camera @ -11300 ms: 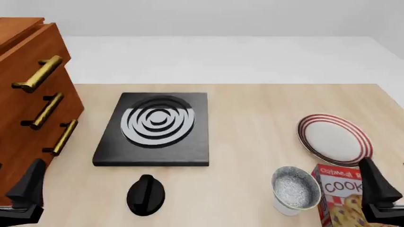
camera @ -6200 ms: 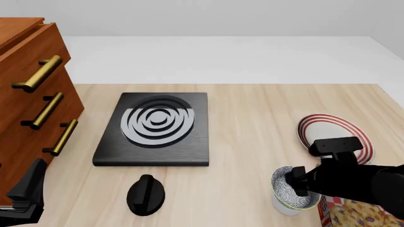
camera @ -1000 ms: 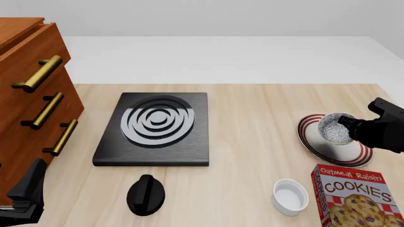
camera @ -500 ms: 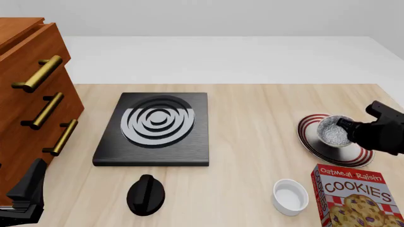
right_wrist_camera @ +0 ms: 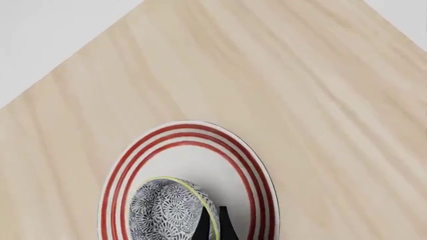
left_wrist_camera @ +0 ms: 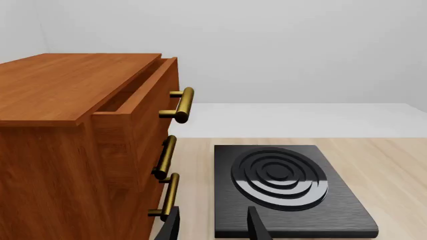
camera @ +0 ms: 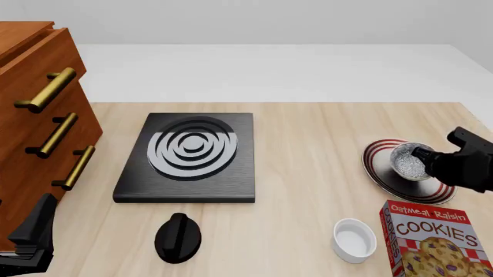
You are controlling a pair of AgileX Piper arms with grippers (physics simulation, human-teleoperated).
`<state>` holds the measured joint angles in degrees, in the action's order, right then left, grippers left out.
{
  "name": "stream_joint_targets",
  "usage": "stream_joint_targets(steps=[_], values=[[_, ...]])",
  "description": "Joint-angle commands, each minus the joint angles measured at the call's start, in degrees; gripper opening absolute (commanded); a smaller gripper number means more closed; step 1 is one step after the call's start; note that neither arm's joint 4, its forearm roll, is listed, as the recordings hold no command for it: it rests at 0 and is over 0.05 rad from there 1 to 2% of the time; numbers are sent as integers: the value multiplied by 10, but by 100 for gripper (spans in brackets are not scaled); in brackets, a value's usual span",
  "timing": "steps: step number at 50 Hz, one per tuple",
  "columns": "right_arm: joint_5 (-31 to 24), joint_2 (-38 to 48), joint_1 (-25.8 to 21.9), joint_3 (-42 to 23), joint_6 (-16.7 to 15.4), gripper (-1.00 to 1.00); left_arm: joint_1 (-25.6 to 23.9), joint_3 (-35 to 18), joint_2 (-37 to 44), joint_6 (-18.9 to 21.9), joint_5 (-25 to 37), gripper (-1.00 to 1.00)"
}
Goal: Pick the akita bowl on the ramekin and place it on the plate.
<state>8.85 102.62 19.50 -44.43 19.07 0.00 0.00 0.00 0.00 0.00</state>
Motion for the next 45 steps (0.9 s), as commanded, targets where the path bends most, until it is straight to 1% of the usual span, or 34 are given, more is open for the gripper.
stream_joint_targets(steps=[1,9,20,21,23,39,41,45], values=[[8,16,-3,2,13,-100,0,0,0,0,0,100],[14,18,-8,4,15,-100,0,0,0,0,0,100],[25,20,-18,11,33,-100,0,0,0,0,0,100],[25,19,-17,12,32,100,0,0,0,0,0,100],[28,19,-18,15,39,100,0,0,0,0,0,100],[29,4,-19,25,45,100,0,0,0,0,0,100],[30,-1,-19,28,50,100,0,0,0,0,0,100],[24,-18,-6,32,42,100,0,0,0,0,0,100]])
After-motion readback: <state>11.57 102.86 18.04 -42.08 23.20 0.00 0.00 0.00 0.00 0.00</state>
